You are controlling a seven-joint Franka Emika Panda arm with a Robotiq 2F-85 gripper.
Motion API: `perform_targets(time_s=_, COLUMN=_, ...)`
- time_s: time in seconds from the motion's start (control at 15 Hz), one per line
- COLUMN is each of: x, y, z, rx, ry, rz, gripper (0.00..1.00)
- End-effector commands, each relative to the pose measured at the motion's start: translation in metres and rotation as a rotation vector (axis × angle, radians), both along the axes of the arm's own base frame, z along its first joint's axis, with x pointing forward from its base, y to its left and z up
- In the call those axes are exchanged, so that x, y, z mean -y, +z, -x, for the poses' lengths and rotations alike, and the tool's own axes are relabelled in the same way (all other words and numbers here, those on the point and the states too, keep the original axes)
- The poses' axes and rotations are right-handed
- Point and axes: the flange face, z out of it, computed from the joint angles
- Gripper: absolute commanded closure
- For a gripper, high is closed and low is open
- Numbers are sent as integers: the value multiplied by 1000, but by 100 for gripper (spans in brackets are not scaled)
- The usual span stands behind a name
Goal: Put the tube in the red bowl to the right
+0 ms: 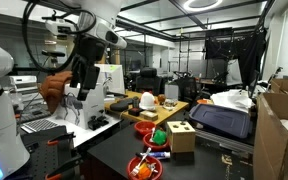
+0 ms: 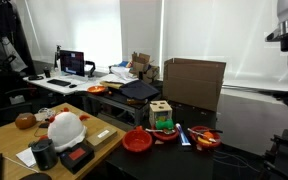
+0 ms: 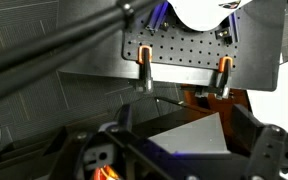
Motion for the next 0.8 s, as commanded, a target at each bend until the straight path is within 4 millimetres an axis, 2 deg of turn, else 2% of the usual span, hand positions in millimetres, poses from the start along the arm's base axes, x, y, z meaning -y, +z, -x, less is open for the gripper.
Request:
perform_targets(time_s=0.0, x=-11, y=2, z=-30, rx=-1, ry=36, rz=18, gripper=0)
perform_targets(time_s=0.47, x=-37, y=-8, z=-97, rx=37, ry=59, rz=43, gripper=0)
perform_targets(time_s=0.73, x=-45, y=-7, z=-153, rx=176, ry=-11, rz=68, gripper=0)
